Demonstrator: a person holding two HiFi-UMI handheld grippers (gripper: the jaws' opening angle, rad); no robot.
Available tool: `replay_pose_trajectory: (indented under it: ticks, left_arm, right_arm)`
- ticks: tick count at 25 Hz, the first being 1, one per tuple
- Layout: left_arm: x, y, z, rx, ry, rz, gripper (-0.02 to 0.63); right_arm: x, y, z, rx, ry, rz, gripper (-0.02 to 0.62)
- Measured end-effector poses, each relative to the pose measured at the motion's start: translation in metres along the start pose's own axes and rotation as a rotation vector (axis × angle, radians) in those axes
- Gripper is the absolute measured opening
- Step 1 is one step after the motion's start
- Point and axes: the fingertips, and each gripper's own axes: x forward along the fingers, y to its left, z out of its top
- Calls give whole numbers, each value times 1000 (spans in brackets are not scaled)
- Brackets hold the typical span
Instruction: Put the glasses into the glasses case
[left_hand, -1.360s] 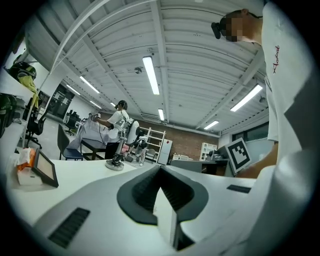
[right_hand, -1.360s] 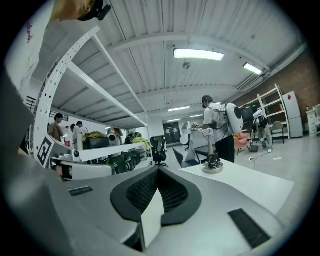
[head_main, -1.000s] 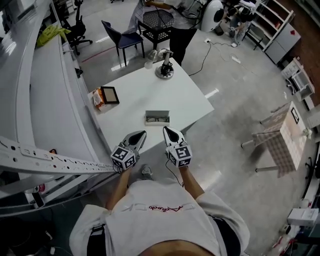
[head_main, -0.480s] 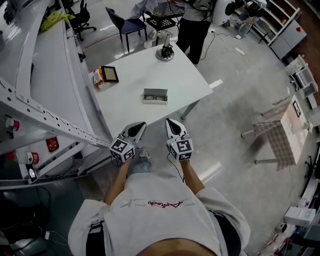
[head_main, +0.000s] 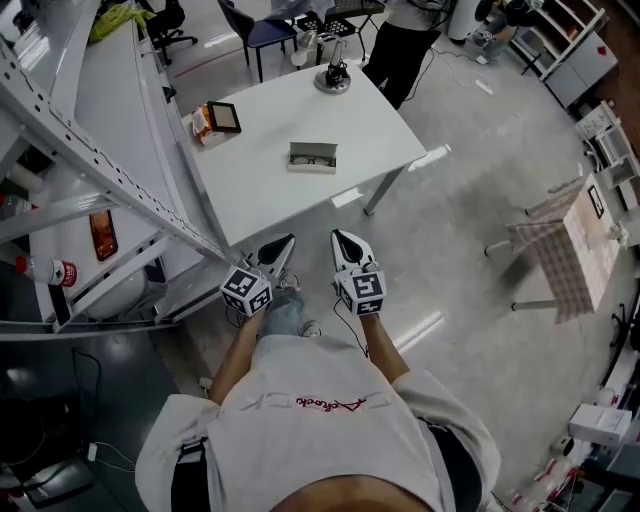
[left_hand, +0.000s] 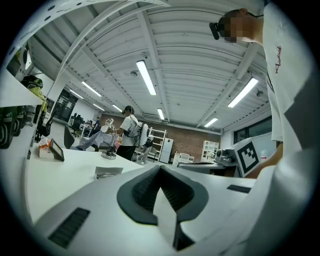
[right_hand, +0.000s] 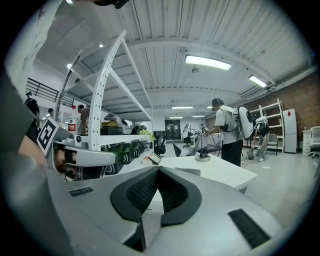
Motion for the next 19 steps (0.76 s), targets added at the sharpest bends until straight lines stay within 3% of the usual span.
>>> replay_pose_trajectory:
  ticks: [19]
  left_arm:
    - [-5, -37, 1, 19, -29, -25, 14]
  right_arm:
    - [-28, 6, 11, -51, -28, -6, 3]
